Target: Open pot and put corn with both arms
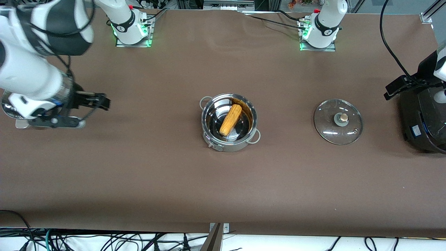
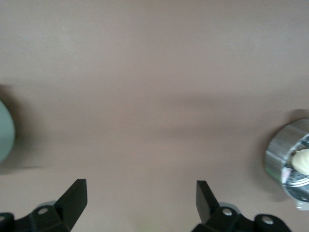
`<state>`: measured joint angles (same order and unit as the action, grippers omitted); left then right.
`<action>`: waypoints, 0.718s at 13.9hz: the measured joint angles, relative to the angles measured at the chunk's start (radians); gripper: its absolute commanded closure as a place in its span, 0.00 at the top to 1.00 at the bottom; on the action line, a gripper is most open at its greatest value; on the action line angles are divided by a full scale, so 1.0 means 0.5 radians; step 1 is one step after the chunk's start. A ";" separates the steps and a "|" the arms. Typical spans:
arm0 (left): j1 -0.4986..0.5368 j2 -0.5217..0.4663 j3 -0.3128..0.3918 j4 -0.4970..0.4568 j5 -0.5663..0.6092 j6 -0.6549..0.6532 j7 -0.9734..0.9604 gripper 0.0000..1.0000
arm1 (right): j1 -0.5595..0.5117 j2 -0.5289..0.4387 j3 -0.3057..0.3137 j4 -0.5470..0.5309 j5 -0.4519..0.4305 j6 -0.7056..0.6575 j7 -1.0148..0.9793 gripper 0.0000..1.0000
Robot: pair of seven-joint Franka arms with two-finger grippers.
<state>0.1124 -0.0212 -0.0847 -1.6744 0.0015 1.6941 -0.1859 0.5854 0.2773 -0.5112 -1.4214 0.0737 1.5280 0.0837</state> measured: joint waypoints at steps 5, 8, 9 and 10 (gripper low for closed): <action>-0.152 0.000 0.120 0.011 0.000 -0.010 -0.006 1.00 | -0.309 -0.198 -0.006 -0.335 0.000 0.184 -0.516 1.00; -0.152 0.000 0.120 0.014 0.000 -0.018 -0.007 1.00 | -0.706 -0.342 0.417 -0.330 -0.035 0.251 -0.526 1.00; -0.152 0.000 0.121 0.015 0.000 -0.023 -0.008 1.00 | -0.808 -0.406 0.555 -0.333 -0.081 0.214 -0.522 1.00; -0.152 0.000 0.123 0.015 0.000 -0.027 -0.008 1.00 | -0.906 -0.462 0.669 -0.348 -0.109 0.149 -0.510 1.00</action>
<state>0.0363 -0.0213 -0.0234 -1.6667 0.0012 1.6808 -0.1900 0.1326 0.0465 -0.1768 -1.5956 0.0194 1.6025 -0.1712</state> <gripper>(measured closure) 0.000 0.000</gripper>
